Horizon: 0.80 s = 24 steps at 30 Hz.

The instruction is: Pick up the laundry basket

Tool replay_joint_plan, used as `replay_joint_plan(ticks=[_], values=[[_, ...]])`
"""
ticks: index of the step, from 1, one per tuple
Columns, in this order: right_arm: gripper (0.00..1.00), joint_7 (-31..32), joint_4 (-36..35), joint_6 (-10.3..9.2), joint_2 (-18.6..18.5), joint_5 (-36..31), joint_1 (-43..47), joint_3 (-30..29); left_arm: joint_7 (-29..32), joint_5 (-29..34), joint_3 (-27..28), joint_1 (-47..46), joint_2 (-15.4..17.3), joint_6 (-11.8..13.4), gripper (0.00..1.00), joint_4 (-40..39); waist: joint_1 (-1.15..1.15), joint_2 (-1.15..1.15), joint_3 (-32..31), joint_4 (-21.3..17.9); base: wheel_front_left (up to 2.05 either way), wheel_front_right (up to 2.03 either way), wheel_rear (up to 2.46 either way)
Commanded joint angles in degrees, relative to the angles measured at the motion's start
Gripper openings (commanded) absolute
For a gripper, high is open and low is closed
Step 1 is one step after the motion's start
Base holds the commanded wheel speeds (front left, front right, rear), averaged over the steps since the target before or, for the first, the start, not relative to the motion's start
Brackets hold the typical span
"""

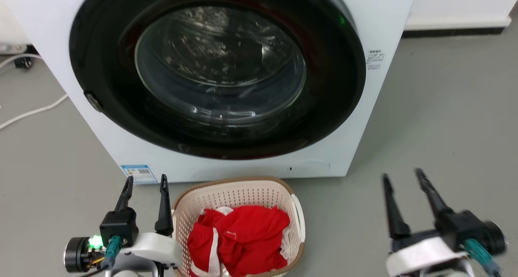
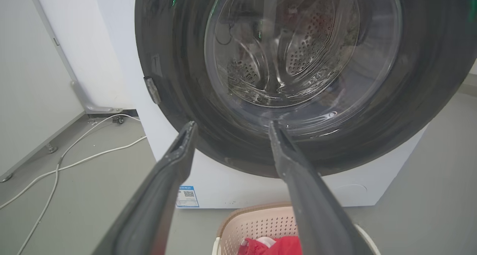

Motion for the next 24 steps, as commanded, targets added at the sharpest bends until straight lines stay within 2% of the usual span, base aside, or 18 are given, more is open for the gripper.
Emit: replay_joint_plan(ticks=[1,14,24], values=[[1.0,-0.2,0.6,-0.02,-0.2,-0.1,-2.0,0.8,-0.2,-0.2,0.3,-1.2,0.3,-0.2,1.0,1.1,0.0,0.0,1.7,-0.1,0.0,0.0,0.0],[1.0,-0.2,13.4,-0.03,-0.1,-4.0,-15.0,8.5,-0.2,-1.4,6.7,-11.8,3.4,-2.0,1.0,13.3,0.0,0.0,14.3,0.7,0.0,0.0,0.0],[1.0,-0.2,21.8,-0.03,-0.1,-5.3,-24.4,11.3,-0.2,-1.5,7.9,-19.9,5.6,-4.9,1.0,22.8,0.0,0.0,24.0,0.0,0.0,0.0,0.0]])
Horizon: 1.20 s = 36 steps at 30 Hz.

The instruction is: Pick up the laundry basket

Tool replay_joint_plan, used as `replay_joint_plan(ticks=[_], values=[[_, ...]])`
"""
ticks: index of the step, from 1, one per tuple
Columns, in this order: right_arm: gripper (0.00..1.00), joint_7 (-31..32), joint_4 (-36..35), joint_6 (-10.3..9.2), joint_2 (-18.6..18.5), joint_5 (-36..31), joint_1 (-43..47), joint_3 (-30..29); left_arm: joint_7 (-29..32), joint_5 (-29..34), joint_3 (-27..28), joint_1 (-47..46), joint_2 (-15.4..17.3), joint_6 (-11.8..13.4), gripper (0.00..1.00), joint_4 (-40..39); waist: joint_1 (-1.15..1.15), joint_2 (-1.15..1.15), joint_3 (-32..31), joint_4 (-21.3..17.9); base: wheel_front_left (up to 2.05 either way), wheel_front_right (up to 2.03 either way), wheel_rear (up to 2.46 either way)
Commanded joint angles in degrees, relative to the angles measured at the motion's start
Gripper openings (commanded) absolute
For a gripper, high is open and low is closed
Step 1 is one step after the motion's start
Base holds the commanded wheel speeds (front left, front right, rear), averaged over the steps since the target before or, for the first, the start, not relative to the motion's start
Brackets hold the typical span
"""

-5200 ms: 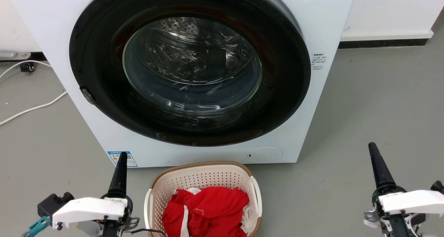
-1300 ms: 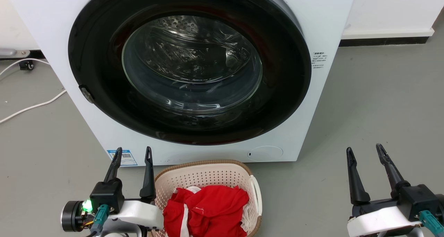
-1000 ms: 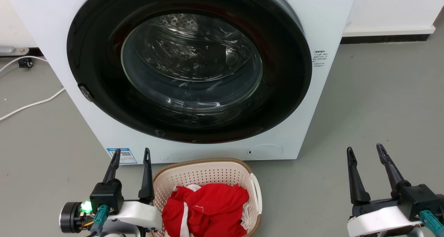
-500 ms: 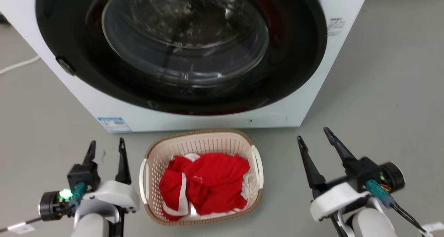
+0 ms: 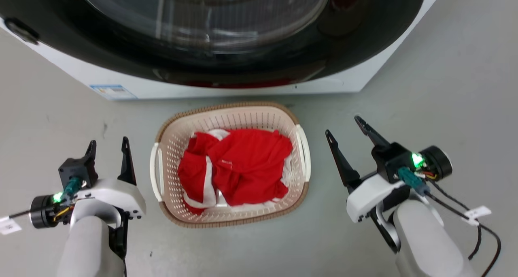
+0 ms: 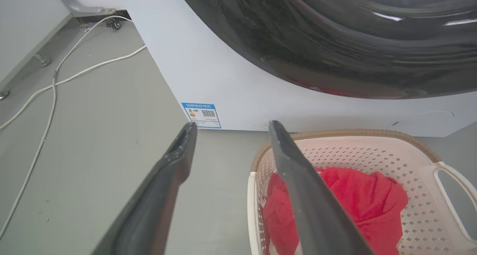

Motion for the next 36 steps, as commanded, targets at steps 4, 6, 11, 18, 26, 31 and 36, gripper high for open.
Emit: replay_joint_plan(ticks=[4,6,11,18,26,31,36], values=[[1.0,-0.1,3.8,-0.04,-0.1,-0.5,-4.2,0.9,-0.2,0.8,-0.8,-4.0,0.9,-0.8,1.0,4.0,-0.02,0.0,5.4,-0.3,0.0,0.0,0.0],[1.0,-0.1,5.6,-0.04,-0.1,-0.7,-5.7,1.4,-0.2,1.0,-1.0,-5.4,1.3,-1.1,1.0,5.7,-0.02,0.0,7.0,-0.3,0.0,0.0,0.0],[1.0,-0.1,9.2,-0.04,-0.1,0.1,-9.0,2.3,-0.2,1.2,-1.3,-8.1,2.2,-1.2,1.0,9.2,-0.02,0.0,10.1,-0.5,0.0,0.0,0.0],[1.0,-0.1,14.4,-0.04,-0.1,1.0,-13.7,3.9,-0.2,1.1,-1.8,-12.3,3.3,-1.7,1.0,13.9,-0.02,0.0,15.3,-0.7,0.0,0.0,0.0],[1.0,-0.1,19.2,-0.04,-0.1,1.2,-18.5,5.4,-0.2,1.5,-2.9,-17.1,3.4,-1.8,1.0,19.0,-0.02,0.0,21.0,-0.5,0.0,0.0,0.0],[1.0,-0.1,22.4,-0.04,-0.1,1.4,-21.2,6.7,-0.2,1.7,-3.8,-19.8,3.0,-1.9,1.0,21.5,-0.02,0.0,23.9,-0.2,0.0,0.0,0.0],[1.0,-0.1,24.1,-0.05,-0.1,1.6,-23.8,8.0,-0.2,1.6,-4.6,-22.3,2.6,-2.1,1.0,23.1,-0.02,0.0,26.3,0.5,0.0,0.0,0.0]])
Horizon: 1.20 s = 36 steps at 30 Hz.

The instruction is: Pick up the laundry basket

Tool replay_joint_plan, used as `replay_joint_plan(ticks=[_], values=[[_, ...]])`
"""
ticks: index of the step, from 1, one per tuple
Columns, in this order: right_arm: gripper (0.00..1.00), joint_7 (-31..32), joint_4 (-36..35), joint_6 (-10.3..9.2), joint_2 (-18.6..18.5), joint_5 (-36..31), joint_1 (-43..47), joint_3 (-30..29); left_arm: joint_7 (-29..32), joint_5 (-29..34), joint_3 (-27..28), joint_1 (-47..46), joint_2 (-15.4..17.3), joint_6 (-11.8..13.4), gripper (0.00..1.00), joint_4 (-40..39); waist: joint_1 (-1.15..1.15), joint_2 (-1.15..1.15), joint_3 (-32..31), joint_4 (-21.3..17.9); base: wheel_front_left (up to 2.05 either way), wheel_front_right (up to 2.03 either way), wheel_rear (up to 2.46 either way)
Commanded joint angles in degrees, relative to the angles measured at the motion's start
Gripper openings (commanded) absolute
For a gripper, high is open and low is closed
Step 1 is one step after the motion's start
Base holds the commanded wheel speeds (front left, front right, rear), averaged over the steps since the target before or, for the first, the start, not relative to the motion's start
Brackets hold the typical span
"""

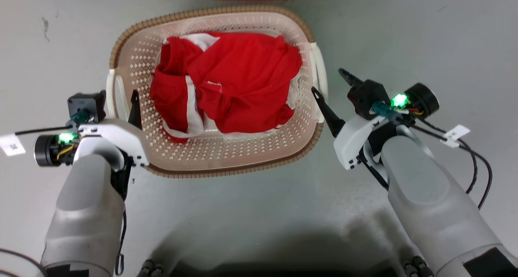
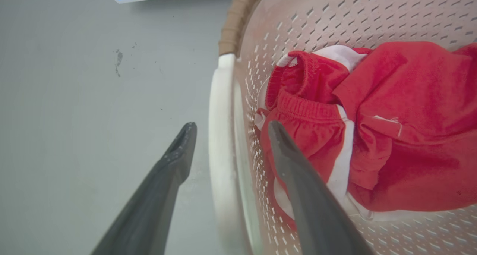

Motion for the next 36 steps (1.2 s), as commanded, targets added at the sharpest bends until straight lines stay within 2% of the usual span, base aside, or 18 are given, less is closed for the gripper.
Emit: replay_joint_plan(ticks=[1,13,14,15,16,17,27,36], values=[[1.0,-0.1,0.4,-0.06,-0.1,0.3,-1.1,0.2,-0.2,0.1,-0.1,-1.0,-0.1,-0.2,1.0,0.0,-0.01,0.0,0.9,0.4,0.0,0.0,0.0],[1.0,-0.1,7.8,-0.07,-0.1,2.4,-5.5,2.5,-0.2,-0.1,-1.8,-3.0,-1.5,-0.2,1.0,0.4,-0.01,0.0,3.0,1.9,0.0,0.0,0.0],[0.21,-0.1,8.1,-0.08,-0.1,2.5,-5.8,2.7,-0.2,0.0,-2.0,-3.2,-1.6,-0.3,1.0,0.7,-0.01,0.0,3.1,1.9,0.0,0.0,0.0],[0.0,-0.1,8.4,-0.08,-0.1,2.7,-6.1,3.2,-0.2,0.0,-2.1,-3.4,-1.6,-0.2,0.51,0.8,-0.01,0.0,3.1,1.9,0.0,0.0,0.0],[0.0,-0.1,9.0,-0.08,-0.2,2.9,-6.2,3.5,-0.2,0.1,-2.2,-3.5,-1.6,-0.2,0.04,0.9,-0.01,0.0,3.1,2.0,0.0,0.0,0.0],[0.0,-0.1,9.4,-0.07,-0.3,3.1,-6.4,3.8,-0.2,0.1,-2.5,-3.5,-1.7,-0.3,0.0,1.4,-0.01,0.0,3.0,2.0,0.0,0.0,0.0],[0.0,-0.1,12.0,0.06,-0.2,4.8,-5.7,6.2,-0.2,-0.4,-4.1,-2.8,-2.7,-0.9,0.0,3.3,-0.01,0.0,0.1,2.3,0.0,0.0,0.0],[0.0,-0.1,16.1,0.05,-0.2,6.8,-3.1,7.7,-0.2,-1.2,-5.8,-0.8,-3.9,-1.3,0.0,6.7,-0.01,0.0,-6.6,2.3,0.0,0.0,0.0]])
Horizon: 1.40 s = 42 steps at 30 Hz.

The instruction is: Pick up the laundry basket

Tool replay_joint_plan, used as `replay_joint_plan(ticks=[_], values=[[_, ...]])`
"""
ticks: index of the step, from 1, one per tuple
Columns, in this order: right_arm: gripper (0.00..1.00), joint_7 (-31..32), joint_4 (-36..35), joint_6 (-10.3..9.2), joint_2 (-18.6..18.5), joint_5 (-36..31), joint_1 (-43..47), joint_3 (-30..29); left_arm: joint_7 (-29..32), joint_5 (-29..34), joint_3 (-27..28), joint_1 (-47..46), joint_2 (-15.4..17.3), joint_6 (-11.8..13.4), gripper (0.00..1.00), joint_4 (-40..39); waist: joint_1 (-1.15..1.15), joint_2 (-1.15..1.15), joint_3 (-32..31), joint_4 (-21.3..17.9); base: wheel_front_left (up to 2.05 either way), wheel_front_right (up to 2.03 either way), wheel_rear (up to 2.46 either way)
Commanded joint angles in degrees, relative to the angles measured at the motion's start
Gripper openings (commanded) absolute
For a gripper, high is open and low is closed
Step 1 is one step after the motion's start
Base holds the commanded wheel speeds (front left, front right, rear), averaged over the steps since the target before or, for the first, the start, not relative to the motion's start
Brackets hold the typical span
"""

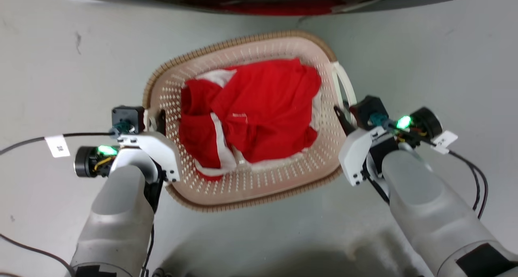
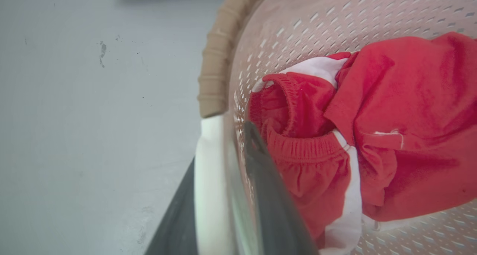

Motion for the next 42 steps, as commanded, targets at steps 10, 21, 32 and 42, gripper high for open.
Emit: replay_joint_plan(ticks=[10,21,32,42], values=[[0.0,1.1,3.1,0.18,-0.3,4.4,5.2,3.5,-0.3,-1.8,-3.5,3.3,-1.1,-0.6,0.0,6.1,0.0,0.0,-11.7,-1.8,0.0,0.0,0.0],[0.0,6.6,3.4,0.18,-0.1,10.8,10.8,8.3,4.0,-8.1,-11.2,7.0,-2.3,-0.7,0.0,8.1,0.0,0.0,-23.7,-3.7,0.0,0.0,0.0],[0.0,9.5,4.7,0.18,-0.1,14.0,14.8,11.0,8.6,-13.4,-17.7,10.9,-3.1,-0.7,0.0,8.2,0.0,0.0,-32.9,-4.2,0.0,0.0,0.0],[0.0,14.1,6.0,0.18,-0.1,16.8,19.3,13.5,13.8,-20.3,-24.4,14.9,-2.7,-0.8,0.0,7.1,0.0,0.0,-41.0,-4.4,0.0,0.0,0.0]])
